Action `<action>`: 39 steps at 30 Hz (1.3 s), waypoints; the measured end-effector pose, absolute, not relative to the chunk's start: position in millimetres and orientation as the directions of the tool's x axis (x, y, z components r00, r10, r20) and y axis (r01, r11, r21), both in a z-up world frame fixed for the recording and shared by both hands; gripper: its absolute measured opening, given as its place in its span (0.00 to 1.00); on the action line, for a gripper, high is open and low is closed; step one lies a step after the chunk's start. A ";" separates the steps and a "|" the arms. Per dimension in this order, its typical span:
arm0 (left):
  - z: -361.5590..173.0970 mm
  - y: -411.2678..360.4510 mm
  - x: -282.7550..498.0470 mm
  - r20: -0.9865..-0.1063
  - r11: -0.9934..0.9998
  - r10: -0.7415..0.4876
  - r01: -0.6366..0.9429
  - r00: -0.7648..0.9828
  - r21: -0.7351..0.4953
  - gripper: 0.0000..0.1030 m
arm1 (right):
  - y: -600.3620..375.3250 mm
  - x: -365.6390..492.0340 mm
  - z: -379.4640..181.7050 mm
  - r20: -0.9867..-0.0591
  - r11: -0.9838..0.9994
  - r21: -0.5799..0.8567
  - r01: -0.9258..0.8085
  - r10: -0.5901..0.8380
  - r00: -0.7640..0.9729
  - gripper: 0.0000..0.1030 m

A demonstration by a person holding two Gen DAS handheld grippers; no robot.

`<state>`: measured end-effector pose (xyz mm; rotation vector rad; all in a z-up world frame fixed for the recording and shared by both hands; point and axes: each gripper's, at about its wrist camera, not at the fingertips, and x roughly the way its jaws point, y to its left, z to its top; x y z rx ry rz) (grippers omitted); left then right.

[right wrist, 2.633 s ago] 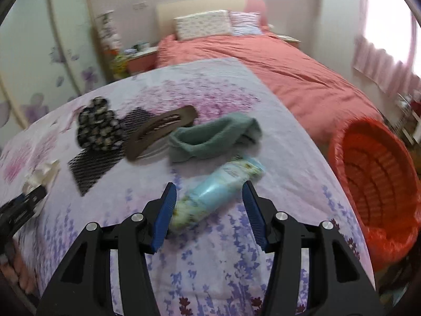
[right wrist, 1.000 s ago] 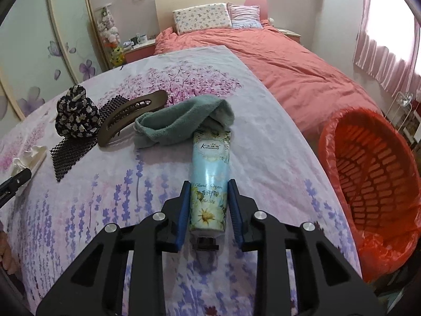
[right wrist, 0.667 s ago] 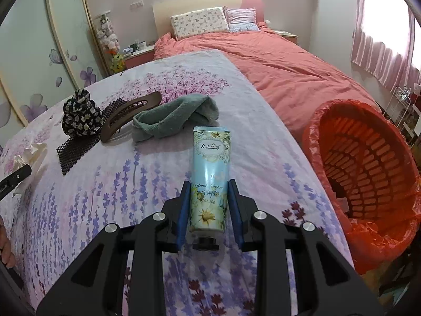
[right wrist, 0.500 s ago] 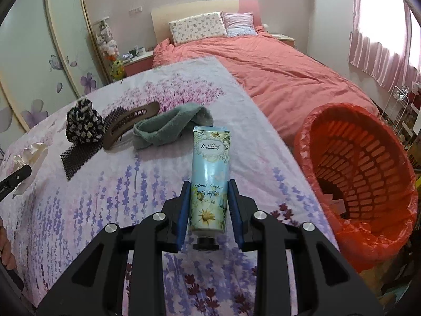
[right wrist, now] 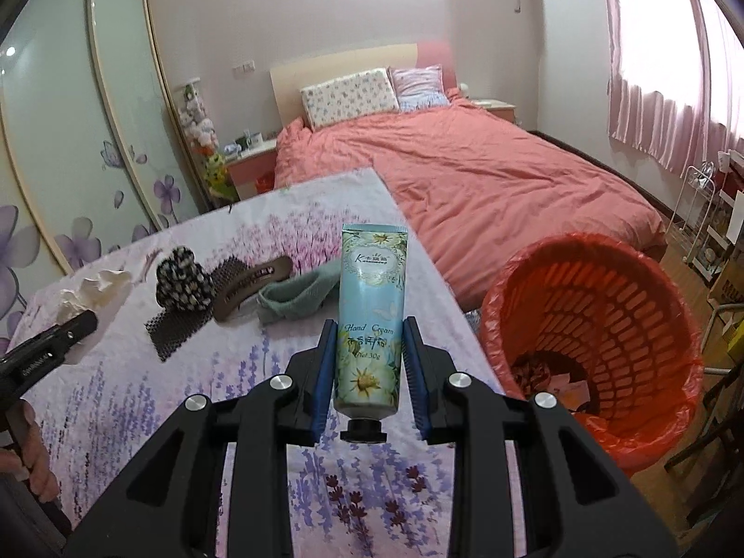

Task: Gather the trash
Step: 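Carry tissue and hand cream over the orange basket and open both tools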

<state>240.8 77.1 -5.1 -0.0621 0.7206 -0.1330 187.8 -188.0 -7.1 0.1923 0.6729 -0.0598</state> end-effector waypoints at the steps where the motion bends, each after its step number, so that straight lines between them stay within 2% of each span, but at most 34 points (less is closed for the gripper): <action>1: -2.6 72.5 239.9 -0.650 0.989 -0.151 0.111 0.745 -0.103 0.40 | -190.1 185.6 -4.5 -0.617 0.980 0.160 0.118 0.006 0.787 0.28; 19: 25.2 -47.5 216.3 -0.609 0.932 -0.344 0.341 0.715 -0.126 0.40 | -242.5 150.6 13.5 -0.524 0.966 0.180 0.188 -0.068 0.849 0.28; 31: 13.4 -150.0 212.3 -0.616 0.851 -0.482 0.501 0.623 -0.159 0.40 | -305.0 139.8 2.7 -0.516 0.934 0.212 0.287 -0.142 0.845 0.28; 39: -7.2 -223.1 224.9 -0.638 0.797 -0.532 0.584 0.557 -0.155 0.40 | -354.1 148.7 -12.3 -0.533 0.894 0.278 0.350 -0.160 0.831 0.28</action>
